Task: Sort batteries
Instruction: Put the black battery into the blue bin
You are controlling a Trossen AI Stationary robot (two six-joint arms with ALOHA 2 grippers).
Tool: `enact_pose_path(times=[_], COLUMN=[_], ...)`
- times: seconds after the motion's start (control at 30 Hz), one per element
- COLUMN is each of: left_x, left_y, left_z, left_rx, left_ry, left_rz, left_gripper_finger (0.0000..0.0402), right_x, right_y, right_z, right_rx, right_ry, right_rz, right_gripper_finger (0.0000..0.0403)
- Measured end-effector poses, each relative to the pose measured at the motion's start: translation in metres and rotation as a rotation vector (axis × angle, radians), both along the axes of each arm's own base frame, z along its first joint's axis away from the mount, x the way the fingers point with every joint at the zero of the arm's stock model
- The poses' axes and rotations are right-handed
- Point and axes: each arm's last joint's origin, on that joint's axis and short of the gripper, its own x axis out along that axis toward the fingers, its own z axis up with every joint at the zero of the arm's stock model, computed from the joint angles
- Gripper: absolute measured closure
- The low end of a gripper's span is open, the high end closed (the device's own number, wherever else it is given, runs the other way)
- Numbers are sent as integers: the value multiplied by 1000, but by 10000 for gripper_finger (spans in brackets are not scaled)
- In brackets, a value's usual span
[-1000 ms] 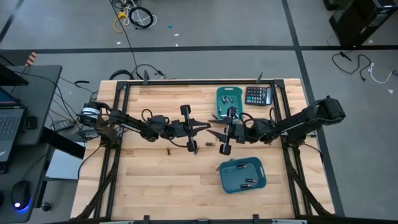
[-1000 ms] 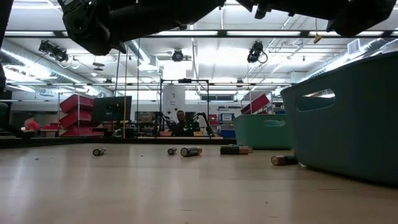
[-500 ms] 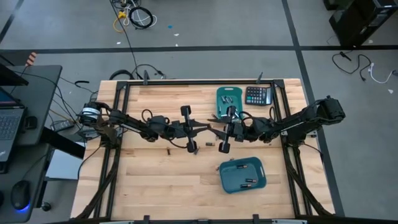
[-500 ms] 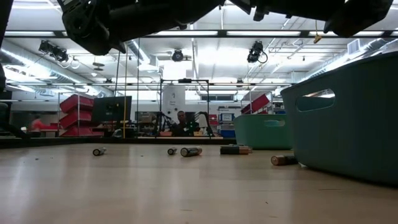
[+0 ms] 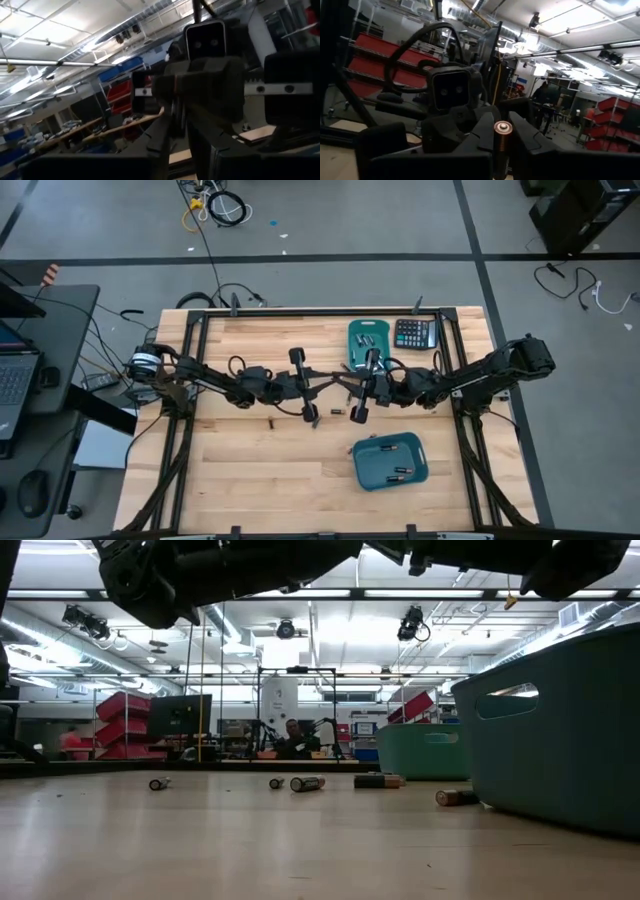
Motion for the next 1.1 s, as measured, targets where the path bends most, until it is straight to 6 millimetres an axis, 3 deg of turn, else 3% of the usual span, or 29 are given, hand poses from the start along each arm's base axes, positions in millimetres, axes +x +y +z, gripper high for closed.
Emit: enact_pose_path(times=[0.33, 0.47, 0.6, 0.8, 1.1], left_x=[3, 3, 1, 0, -1], left_y=[0, -7, -22, -28, -26], left_z=[-12, -29, -39, -39, -34], left_rx=[-57, -60, -44, -41, -75], left_ry=[129, 302, 401, 403, 350], left_rz=[109, 205, 239, 283, 372], left_gripper_finger=[265, 240, 232, 232, 232], right_x=[-8, -32, -65, -95, -102], right_y=[4, 13, 15, 26, 50], right_z=[8, 18, 36, 18, -14], right_rx=[38, 179, 399, 489, 643], right_ry=[21, 190, 398, 717, 1048], right_rz=[-34, 37, 246, 318, 334], right_gripper_finger=[381, 381, 381, 380, 380])
